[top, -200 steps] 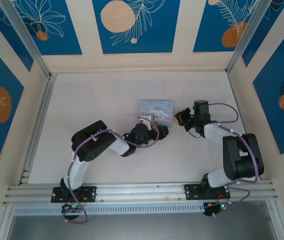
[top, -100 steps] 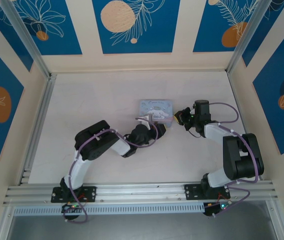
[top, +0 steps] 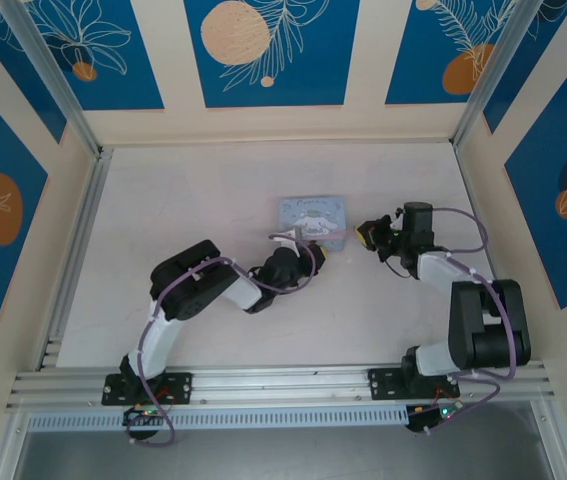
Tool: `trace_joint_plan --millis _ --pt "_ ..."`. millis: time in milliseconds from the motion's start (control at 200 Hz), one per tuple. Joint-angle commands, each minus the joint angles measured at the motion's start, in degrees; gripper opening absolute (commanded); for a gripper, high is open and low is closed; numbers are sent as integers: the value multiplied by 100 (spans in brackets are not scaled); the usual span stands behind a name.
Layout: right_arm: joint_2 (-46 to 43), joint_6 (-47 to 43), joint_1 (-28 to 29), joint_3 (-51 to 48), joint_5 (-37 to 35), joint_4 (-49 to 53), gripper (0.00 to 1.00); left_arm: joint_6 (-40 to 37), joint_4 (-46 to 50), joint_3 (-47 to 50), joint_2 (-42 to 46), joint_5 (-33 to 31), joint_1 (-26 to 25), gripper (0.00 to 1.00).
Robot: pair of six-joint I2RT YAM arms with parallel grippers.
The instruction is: Unlock the padlock with the key
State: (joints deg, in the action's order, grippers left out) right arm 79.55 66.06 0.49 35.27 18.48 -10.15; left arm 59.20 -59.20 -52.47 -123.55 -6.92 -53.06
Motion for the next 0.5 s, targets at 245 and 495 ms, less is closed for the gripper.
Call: trace_joint_plan --millis 245,495 --pt "-1502 -351 -461 -1306 2190 -509 0 1199 1117 -48 256 1304 252 0" --pt "-1900 -430 -656 -2010 3304 -1263 0 1634 1326 -229 483 2403 522 0"
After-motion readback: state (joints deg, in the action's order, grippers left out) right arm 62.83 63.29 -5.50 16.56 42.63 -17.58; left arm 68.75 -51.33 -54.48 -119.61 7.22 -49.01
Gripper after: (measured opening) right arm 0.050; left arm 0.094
